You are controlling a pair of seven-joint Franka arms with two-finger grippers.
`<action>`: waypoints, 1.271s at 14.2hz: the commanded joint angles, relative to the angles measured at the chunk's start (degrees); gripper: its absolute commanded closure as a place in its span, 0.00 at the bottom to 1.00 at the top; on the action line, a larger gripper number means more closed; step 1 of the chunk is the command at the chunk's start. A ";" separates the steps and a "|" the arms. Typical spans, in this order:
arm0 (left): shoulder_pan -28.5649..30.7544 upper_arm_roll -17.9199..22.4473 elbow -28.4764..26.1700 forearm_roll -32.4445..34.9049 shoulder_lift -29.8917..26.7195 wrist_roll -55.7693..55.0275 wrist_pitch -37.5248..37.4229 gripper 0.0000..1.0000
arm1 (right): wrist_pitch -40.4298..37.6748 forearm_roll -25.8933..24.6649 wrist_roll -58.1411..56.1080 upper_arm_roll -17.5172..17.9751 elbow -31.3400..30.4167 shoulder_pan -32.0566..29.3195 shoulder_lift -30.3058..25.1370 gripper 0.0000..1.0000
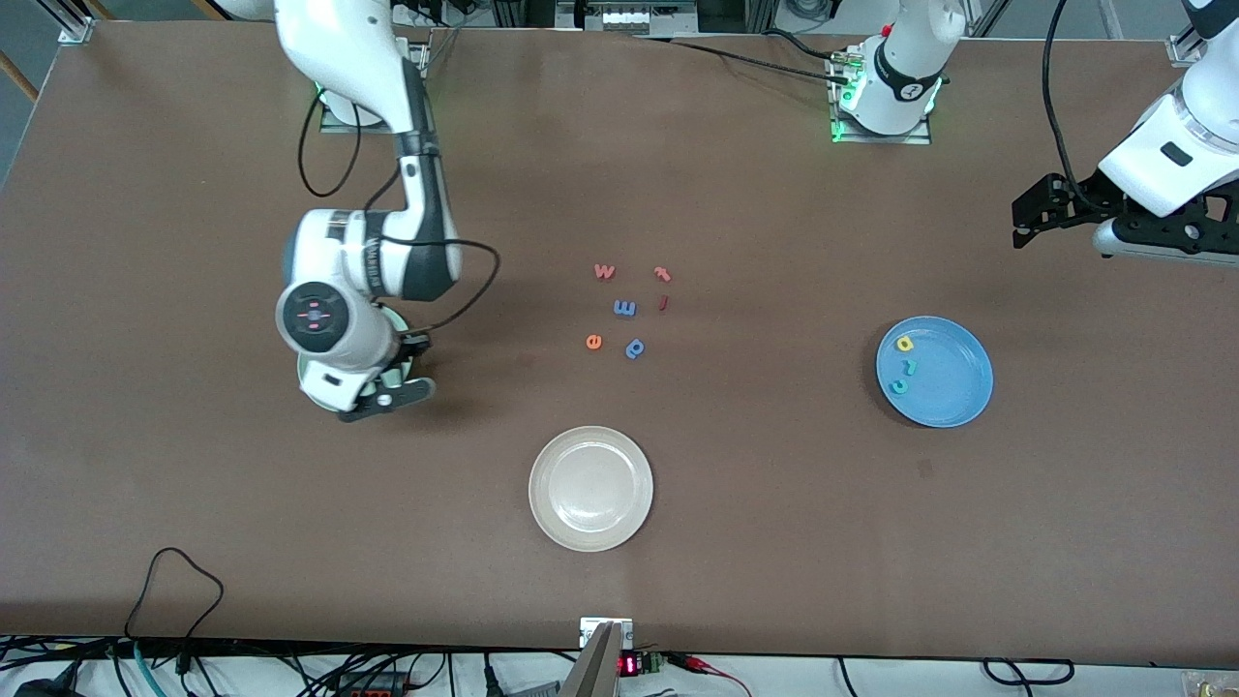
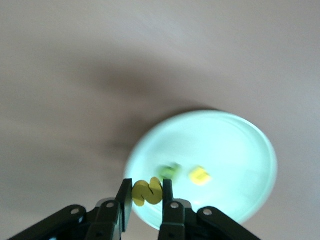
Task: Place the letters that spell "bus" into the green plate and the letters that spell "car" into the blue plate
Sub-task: 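Place the yellow z on the green plate with the right gripper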
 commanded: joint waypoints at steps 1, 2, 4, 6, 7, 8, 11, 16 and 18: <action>-0.03 -0.05 0.14 -1.00 -0.44 1.80 -1.41 0.00 | 2.40 0.96 -3.95 -1.10 -7.10 -0.28 -1.65 0.85; 0.06 -0.05 0.41 -1.00 -0.44 1.80 -1.67 0.00 | 3.98 0.96 -4.04 -1.10 -8.86 -0.63 -1.83 0.85; -0.03 -0.14 0.85 -1.00 -0.44 1.80 -2.55 0.00 | 6.89 0.96 -4.74 -0.93 -10.71 -2.30 -1.66 0.85; -0.03 -0.14 0.93 -1.00 -0.44 1.80 -2.56 0.00 | 9.09 1.40 -7.54 -0.23 -11.33 -4.84 -1.30 0.85; -0.03 -0.22 0.94 -1.00 -0.44 1.80 -2.56 0.00 | 9.27 2.27 -7.99 0.56 -11.25 -6.16 -1.04 0.84; -0.12 -0.22 0.94 -1.00 -0.44 1.80 -2.56 0.00 | 9.45 2.98 -8.08 1.96 -11.25 -7.39 -1.04 0.84; -0.12 -0.22 0.94 -0.91 -0.44 1.89 -2.56 0.00 | 10.50 7.80 -8.08 2.85 -11.07 -7.67 0.27 0.84; -0.12 -0.22 1.02 -0.91 -0.44 1.80 -2.73 0.00 | 11.47 8.70 -8.26 2.77 -10.90 -7.75 0.90 0.00; -0.12 -0.22 0.94 -1.00 -0.44 1.89 -2.73 0.00 | 11.12 8.70 -7.74 2.07 -10.72 -7.05 0.20 0.00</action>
